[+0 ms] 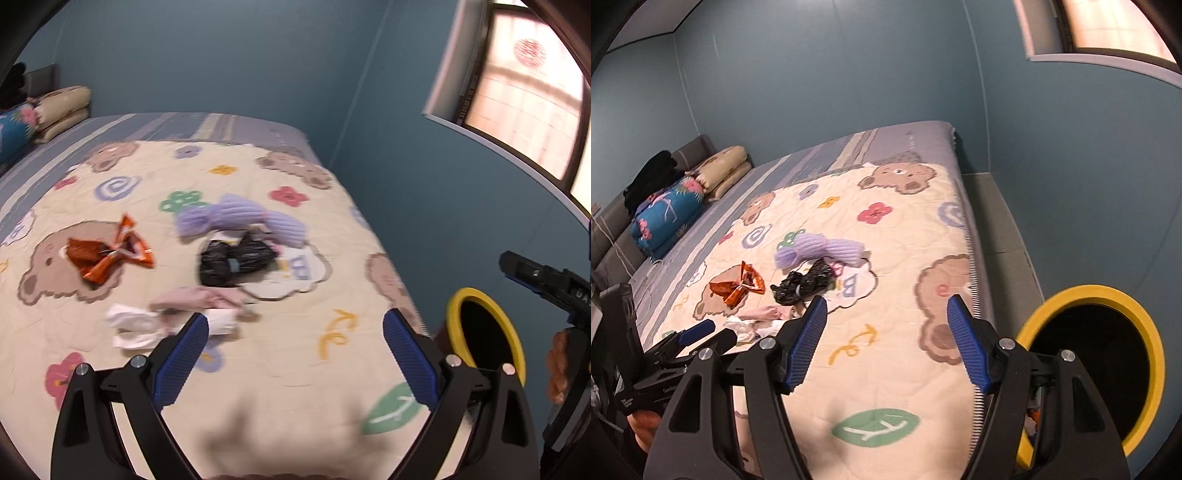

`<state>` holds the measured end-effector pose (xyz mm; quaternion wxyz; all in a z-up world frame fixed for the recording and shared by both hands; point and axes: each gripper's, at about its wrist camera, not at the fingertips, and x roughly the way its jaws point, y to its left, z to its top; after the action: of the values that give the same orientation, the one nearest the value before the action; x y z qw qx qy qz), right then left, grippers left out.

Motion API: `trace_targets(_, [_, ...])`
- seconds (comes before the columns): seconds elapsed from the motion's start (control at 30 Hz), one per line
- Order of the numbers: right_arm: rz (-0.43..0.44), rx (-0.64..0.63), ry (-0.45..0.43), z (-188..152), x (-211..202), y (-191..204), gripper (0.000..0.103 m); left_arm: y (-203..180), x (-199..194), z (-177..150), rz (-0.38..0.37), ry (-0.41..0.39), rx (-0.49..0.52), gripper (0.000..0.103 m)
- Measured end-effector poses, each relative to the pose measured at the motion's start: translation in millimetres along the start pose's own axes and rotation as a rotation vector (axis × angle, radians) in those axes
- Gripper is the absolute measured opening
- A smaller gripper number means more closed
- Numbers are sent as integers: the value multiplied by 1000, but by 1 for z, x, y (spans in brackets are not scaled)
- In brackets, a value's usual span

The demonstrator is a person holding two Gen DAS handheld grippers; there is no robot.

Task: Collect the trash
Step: 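Move both open tools back over the bed toward the tissues and bag, then grasp the white tissue with the left tool while the right tool grasps another black bag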

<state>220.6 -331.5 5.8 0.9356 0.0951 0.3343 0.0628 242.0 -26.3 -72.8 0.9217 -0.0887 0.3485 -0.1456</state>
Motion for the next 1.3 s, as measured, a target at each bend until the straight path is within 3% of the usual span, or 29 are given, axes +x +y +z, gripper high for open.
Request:
trace_targets(0.27, [35, -49, 37, 6, 42, 39, 64, 63, 11, -5, 90, 30, -51, 92])
trace_targets(0.63, [63, -93, 102, 12, 112, 81, 64, 120, 37, -16, 135, 89, -123, 92])
trace_targets(1.1, [67, -126, 207, 6, 231, 114, 65, 148, 79, -19, 151, 153, -156, 92])
trace_targets(1.3, [73, -81, 282, 2, 279, 113, 65, 148, 97, -19, 143, 179, -157, 92])
